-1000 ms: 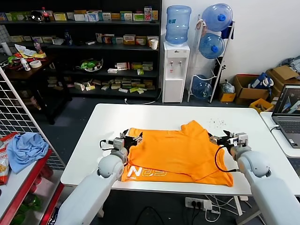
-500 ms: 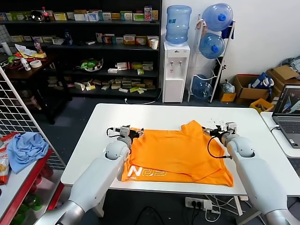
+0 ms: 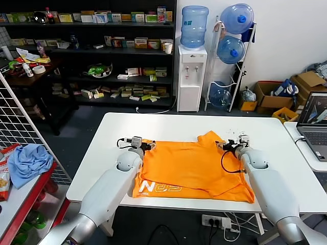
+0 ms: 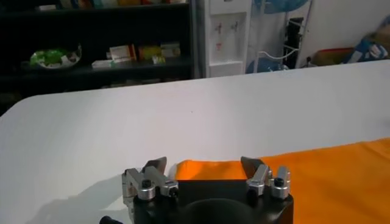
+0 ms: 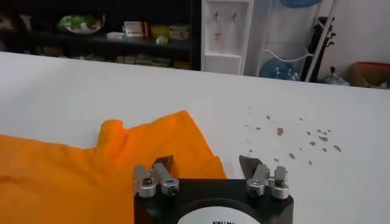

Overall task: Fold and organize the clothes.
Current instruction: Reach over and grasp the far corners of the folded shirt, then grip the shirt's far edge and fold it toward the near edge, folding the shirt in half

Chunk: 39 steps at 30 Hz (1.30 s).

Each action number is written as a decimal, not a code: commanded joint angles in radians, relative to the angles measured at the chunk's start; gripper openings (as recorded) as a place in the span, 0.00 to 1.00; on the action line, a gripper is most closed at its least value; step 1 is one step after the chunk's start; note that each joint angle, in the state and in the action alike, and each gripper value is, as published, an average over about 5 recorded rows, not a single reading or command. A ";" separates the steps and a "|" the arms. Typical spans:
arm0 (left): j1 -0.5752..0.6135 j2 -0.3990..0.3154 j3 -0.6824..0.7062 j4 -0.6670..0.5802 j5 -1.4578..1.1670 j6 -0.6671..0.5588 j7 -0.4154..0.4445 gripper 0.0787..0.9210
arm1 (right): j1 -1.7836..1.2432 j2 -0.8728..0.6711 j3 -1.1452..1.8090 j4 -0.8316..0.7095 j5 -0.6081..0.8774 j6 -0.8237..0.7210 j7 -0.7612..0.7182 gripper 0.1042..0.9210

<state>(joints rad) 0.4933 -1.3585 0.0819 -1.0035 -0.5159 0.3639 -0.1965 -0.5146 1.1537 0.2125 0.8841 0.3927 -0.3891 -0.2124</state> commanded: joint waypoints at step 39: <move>0.255 0.202 -0.001 -0.442 -0.100 0.000 -0.081 0.01 | -0.389 -0.196 0.071 0.660 0.102 -0.114 0.221 0.02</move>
<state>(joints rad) 0.6289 -1.2494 0.0809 -1.2314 -0.5870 0.3556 -0.2557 -0.7254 1.0353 0.2450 1.2950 0.4747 -0.4676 -0.0482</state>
